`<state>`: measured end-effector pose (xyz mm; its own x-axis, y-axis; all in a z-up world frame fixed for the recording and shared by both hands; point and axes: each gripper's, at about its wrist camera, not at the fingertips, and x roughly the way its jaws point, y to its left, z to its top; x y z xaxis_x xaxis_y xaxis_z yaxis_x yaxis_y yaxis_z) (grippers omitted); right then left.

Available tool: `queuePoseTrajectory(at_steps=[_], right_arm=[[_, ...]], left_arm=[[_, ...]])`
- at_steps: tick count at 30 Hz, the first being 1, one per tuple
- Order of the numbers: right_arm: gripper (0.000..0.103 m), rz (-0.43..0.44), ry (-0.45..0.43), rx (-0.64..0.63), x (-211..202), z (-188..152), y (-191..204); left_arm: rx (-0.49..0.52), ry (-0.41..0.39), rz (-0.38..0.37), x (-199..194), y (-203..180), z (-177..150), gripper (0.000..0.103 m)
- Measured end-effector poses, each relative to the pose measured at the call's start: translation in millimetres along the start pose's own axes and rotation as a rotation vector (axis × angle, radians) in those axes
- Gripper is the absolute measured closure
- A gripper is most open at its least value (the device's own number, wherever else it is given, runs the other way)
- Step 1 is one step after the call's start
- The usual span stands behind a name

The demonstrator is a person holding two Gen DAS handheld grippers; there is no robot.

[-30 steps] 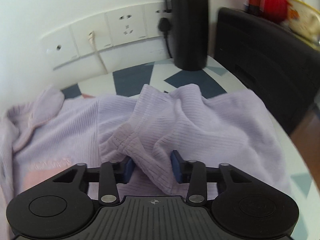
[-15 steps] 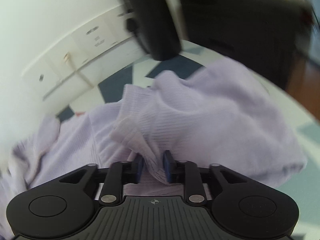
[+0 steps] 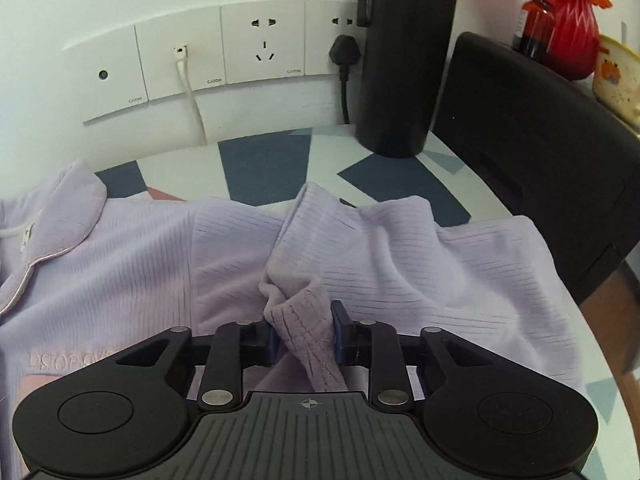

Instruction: Fold clothes

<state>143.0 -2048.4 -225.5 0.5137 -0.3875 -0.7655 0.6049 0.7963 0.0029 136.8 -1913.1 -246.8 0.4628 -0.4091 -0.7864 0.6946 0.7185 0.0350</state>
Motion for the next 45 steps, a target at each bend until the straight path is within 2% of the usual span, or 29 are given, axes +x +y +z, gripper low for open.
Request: queuePoseTrajectory(at_steps=[3, 5, 7, 9, 18, 19, 20, 21, 23, 25, 30, 33, 37, 41, 43, 44, 45], right_arm=[[0.089, 0.05, 0.005, 0.049, -1.8, 0.9, -14.6], [0.09, 0.123, 0.029, 0.211, -3.1, 6.9, -35.6], [0.091, 0.208, 0.046, 0.446, -5.4, 8.4, -62.2], [0.092, 0.268, 0.03, 0.577, -13.3, 5.2, -74.8], [0.092, 0.483, -0.011, 0.658, -53.1, 33.5, -44.2], [0.092, 0.507, -0.016, 0.665, -57.9, 37.6, -36.7], [0.092, 0.535, -0.022, 0.654, -64.0, 42.1, -26.3], [0.092, 0.563, -0.027, 0.641, -70.2, 46.4, -15.6], [0.092, 0.62, -0.039, 0.597, -83.2, 53.8, 10.1], [0.092, 0.681, -0.042, 0.546, -95.6, 56.5, 42.4], [0.092, 0.825, 0.015, 0.385, -107.1, 54.6, 135.7], [0.092, 0.845, 0.096, 0.253, -100.9, 41.8, 195.1], [0.091, 0.811, 0.238, 0.107, -77.9, 11.1, 257.6], [0.09, 0.78, 0.345, 0.059, -58.5, -24.9, 282.6], [0.085, 0.757, 0.36, 0.043, -53.8, -32.6, 283.7], [0.077, 0.749, 0.367, 0.035, -52.1, -35.2, 283.3], [0.064, 0.749, 0.378, 0.037, -50.9, -34.8, 279.7]], left_arm=[[-0.003, -0.005, 0.001, -0.4, -0.1, -1.2, 0.0], [-0.003, -0.009, 0.001, -0.7, -0.1, -2.0, 0.0], [-0.003, -0.009, 0.001, -0.8, 0.0, -2.2, 0.0], [-0.004, -0.009, 0.0, -0.9, 0.1, -2.3, 0.0], [0.023, 0.005, -0.034, -5.8, 9.4, -0.7, 0.0], [0.007, -0.002, -0.011, -9.3, 14.8, -1.8, 0.001], [-0.009, -0.01, 0.012, -12.9, 20.3, -2.9, 0.003], [-0.04, -0.023, 0.084, -19.3, 29.5, -4.4, 0.003], [-0.113, -0.025, 0.139, -27.5, 51.4, -8.0, 0.003], [-0.188, 0.007, 0.109, -30.7, 79.6, -14.3, 0.003], [-0.167, -0.005, 0.056, -43.8, 99.7, -29.1, 0.003], [-0.192, -0.011, 0.031, -49.4, 104.2, -33.4, 0.003], [-0.233, -0.02, -0.01, -51.7, 111.6, -35.6, 0.003], [-0.296, -0.028, -0.068, -56.0, 119.5, -33.7, 0.003], [-0.337, -0.045, -0.106, -61.0, 123.3, -31.8, 0.003], [-0.344, -0.046, -0.14, -63.1, 122.5, -29.2, 0.005], [-0.352, -0.047, -0.174, -65.2, 121.7, -26.6, 0.011]])
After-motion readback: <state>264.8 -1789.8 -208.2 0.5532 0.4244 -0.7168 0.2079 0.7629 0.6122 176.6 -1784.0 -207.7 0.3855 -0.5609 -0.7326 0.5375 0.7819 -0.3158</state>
